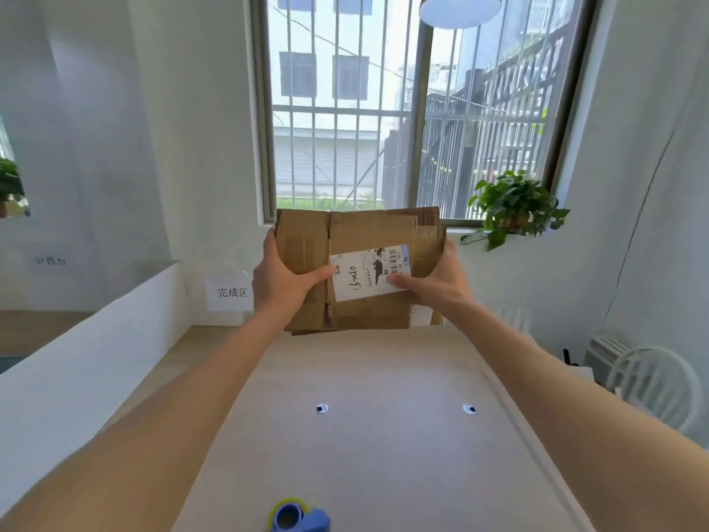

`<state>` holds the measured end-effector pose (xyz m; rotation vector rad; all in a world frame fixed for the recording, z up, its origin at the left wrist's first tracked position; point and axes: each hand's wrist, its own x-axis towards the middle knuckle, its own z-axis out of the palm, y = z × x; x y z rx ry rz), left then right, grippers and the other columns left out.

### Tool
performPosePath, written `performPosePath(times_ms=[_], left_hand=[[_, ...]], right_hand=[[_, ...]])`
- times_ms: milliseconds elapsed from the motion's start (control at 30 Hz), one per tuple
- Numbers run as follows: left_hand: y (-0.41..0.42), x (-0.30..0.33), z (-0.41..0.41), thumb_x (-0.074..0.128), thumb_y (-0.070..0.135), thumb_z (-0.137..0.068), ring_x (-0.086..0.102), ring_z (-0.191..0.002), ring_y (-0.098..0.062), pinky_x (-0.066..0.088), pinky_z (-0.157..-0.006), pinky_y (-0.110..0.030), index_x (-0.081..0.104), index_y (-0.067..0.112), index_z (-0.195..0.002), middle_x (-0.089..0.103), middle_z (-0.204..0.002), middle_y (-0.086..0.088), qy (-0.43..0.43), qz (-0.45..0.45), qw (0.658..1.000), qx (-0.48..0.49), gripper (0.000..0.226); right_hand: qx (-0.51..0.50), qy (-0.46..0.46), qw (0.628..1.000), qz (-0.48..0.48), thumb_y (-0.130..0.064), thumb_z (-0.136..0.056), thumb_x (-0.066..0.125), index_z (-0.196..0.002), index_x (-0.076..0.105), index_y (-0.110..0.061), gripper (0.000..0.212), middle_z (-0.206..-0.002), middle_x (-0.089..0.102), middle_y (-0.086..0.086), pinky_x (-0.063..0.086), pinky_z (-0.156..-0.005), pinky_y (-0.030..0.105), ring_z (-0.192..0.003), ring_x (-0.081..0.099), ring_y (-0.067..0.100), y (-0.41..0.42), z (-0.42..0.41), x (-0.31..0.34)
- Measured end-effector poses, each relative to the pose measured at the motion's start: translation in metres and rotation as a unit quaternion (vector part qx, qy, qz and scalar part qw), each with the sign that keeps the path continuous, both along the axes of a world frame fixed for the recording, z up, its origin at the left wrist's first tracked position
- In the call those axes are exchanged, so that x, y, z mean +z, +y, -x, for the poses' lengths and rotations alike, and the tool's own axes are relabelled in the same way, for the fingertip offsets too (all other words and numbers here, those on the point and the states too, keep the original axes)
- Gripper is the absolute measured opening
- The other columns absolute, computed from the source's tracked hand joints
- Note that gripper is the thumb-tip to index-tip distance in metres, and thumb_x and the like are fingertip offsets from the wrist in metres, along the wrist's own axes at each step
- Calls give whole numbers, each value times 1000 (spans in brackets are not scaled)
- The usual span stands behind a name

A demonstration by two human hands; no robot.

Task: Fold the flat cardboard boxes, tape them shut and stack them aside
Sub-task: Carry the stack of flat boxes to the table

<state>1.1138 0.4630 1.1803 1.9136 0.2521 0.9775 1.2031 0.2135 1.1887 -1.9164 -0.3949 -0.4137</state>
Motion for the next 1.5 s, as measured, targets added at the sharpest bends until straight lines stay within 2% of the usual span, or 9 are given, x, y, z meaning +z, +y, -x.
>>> performPosePath(times_ms=[200,333,467,567,867,1033,1233,1400,1500], left_hand=[[7,-9,-106,90,64,-52,51,-132,-25,47,-107,-49,24,28,-155,53,-144,2,17,1,1000,8,127],[10,-27,-175,92,59,-54,52,-131,-22,47,-106,-42,26,26,-155,54,-144,1,28,15,999,22,125],[17,-62,-231,92,60,-53,49,-134,-25,45,-110,-46,23,25,-156,51,-148,0,71,23,997,28,129],[23,-99,-266,93,60,-51,50,-134,-25,44,-110,-44,25,23,-155,53,-146,-1,106,33,993,29,130],[54,-267,-349,94,62,-49,53,-130,-23,47,-107,-44,29,28,-153,56,-143,1,212,79,974,-5,127],[69,-386,-362,92,65,-49,55,-127,-27,49,-104,-49,32,25,-149,59,-138,-1,316,109,942,-14,124],[64,-519,-358,91,66,-49,51,-131,-25,46,-107,-47,20,33,-155,57,-142,2,416,129,900,-35,132],[53,-585,-354,93,60,-51,58,-122,-20,50,-100,-40,33,33,-149,64,-129,8,465,130,875,-29,118],[49,-604,-356,93,58,-52,54,-127,-21,47,-105,-44,34,27,-150,60,-136,3,483,128,866,-19,118]], right_hand=[[14,3,1000,2,-54,-43,97,-147,29,-29,126,-131,57,-5,52,-105,51,-123,57,21,9,-112,-15],[23,19,999,15,-63,-37,91,-145,30,-30,128,-130,57,-5,54,-102,51,-121,58,21,15,-185,-29],[26,43,998,26,-57,-46,96,-147,28,-27,125,-127,53,-9,49,-106,44,-118,52,17,22,-243,-69],[30,85,995,32,-54,-49,97,-151,27,-24,127,-137,51,-7,45,-112,46,-128,50,18,27,-275,-109],[11,198,977,78,-53,-48,97,-155,21,-26,134,-144,52,-3,45,-112,51,-135,49,20,55,-342,-260],[2,291,950,116,-62,-42,92,-149,25,-32,129,-140,56,-5,49,-107,52,-129,56,22,68,-348,-374],[-9,390,908,150,-49,-50,97,-141,34,-33,111,-132,61,-8,49,-106,50,-125,59,19,60,-342,-515],[-9,451,874,183,-45,-54,98,-148,32,-25,117,-136,56,-2,49,-106,49,-124,57,21,49,-344,-584],[-9,453,865,214,-46,-58,96,-153,27,-23,120,-141,48,1,49,-101,40,-124,53,19,49,-349,-605]])
